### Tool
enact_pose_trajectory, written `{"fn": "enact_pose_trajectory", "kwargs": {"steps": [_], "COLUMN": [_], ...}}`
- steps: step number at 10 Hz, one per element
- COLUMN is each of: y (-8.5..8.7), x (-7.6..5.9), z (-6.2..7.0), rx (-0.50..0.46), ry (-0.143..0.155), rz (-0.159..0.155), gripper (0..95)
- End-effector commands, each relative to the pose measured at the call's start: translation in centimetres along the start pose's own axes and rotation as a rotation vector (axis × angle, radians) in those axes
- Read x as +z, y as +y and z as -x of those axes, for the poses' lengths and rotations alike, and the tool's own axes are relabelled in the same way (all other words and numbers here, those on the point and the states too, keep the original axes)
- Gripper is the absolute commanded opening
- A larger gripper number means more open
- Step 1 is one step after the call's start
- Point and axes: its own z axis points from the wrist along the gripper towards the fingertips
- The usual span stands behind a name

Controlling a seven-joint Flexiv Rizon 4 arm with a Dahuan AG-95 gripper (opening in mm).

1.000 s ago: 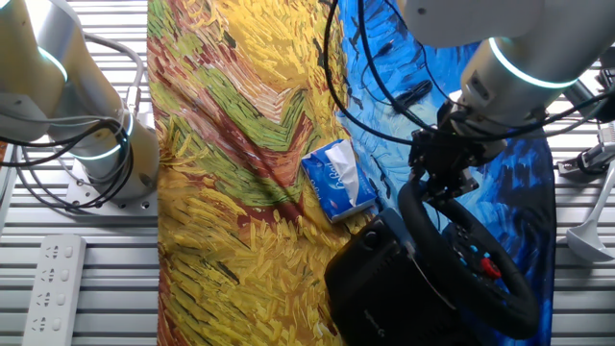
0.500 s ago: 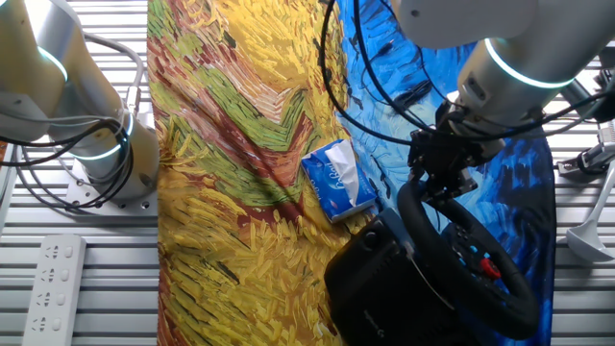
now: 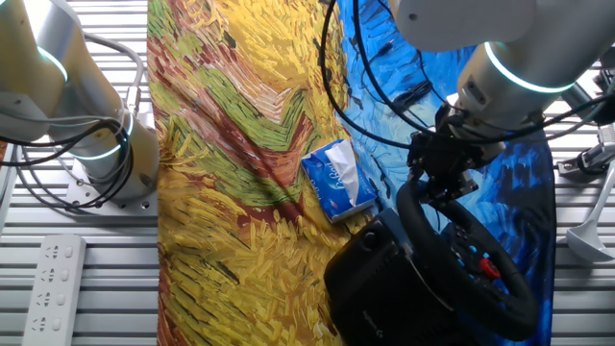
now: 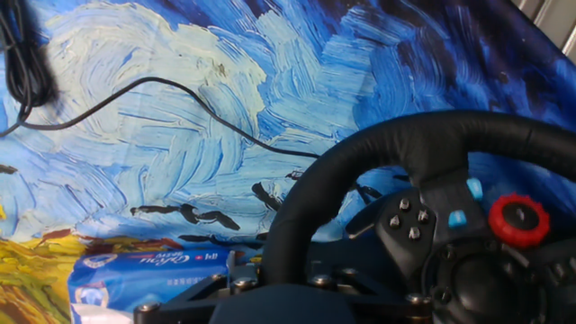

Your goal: Rotate the steering wheel 90 degrees clockwise

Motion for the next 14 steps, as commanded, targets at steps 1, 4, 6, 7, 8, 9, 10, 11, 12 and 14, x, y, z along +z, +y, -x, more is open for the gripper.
{"fn": "enact_pose_trajectory", "kwargs": {"steps": [1,4,6,7,8,9,10,11,12,14], "y": [0.1,0.1,0.1,0.4,0.9,1.7,2.6,3.9,5.2,4.6], "x": [-0.1,-0.2,-2.5,-4.9,-6.7,-9.1,-10.9,-12.9,-14.5,-17.3], "z": [-0.1,-0.1,-0.6,-1.2,-1.8,-2.8,-3.7,-4.8,-6.0,-6.9], "rx": [-0.004,-0.015,-0.045,-0.057,-0.076,-0.117,-0.157,-0.207,-0.218,-0.288], "ry": [-0.001,0.001,0.019,0.03,0.041,0.03,0.026,0.045,0.057,0.059], "rz": [-0.001,-0.001,0.021,0.054,0.058,0.079,0.12,0.125,0.136,0.19], "gripper": [57.0,57.0,57.0,57.0,57.0,57.0,38.0,38.0,0.0,0.0]}}
